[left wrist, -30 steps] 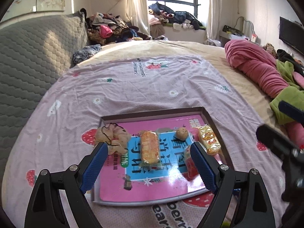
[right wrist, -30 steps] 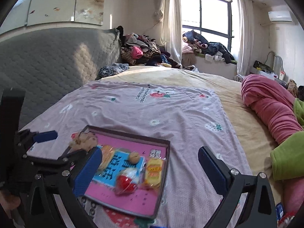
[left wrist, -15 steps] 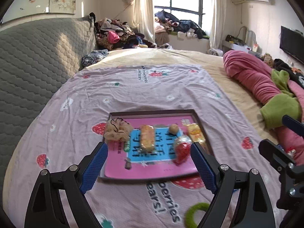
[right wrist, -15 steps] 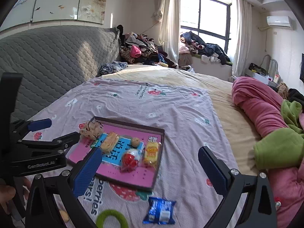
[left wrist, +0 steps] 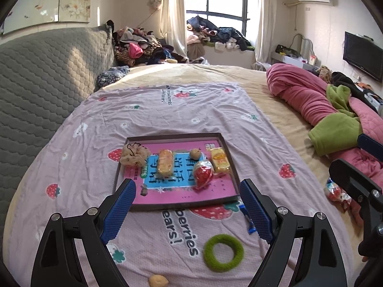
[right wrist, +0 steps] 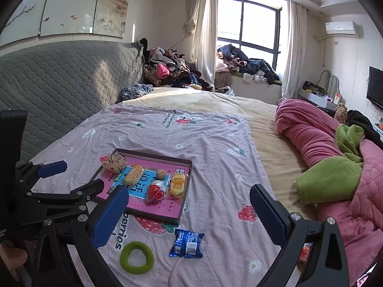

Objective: Organize objects
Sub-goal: 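Withdraw both grippers from the tray and move back over the bed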

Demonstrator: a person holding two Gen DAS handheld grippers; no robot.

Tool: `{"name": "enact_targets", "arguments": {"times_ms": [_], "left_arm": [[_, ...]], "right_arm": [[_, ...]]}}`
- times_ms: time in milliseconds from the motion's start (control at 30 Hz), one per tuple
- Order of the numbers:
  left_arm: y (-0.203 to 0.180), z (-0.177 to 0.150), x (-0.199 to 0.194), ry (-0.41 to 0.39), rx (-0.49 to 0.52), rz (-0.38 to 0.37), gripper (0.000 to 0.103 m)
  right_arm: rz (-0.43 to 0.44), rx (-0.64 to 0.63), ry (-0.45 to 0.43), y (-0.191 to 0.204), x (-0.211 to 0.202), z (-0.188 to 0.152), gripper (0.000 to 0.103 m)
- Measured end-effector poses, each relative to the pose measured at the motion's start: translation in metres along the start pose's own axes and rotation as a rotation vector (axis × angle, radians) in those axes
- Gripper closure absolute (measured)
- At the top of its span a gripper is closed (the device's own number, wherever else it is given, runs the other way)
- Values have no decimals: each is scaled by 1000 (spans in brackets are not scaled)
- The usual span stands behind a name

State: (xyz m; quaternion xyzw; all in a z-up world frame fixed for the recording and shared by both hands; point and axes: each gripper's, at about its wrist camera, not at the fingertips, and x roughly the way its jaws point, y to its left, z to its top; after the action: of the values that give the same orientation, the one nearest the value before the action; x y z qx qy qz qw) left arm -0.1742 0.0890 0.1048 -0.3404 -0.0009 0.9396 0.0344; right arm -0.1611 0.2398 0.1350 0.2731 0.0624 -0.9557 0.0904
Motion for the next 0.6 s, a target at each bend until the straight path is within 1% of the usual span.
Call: {"name": "enact_targets", "arguments": {"times_ms": [300, 600], "left_arm": [[-9, -9, -25, -7, -1, -2, 14], [-16, -18, -40, -9, 19, 20, 14]], "right_arm": [[-14, -9, 0, -1, -27, -5, 1], [9, -11, -5, 5, -40, -12, 1]]}}
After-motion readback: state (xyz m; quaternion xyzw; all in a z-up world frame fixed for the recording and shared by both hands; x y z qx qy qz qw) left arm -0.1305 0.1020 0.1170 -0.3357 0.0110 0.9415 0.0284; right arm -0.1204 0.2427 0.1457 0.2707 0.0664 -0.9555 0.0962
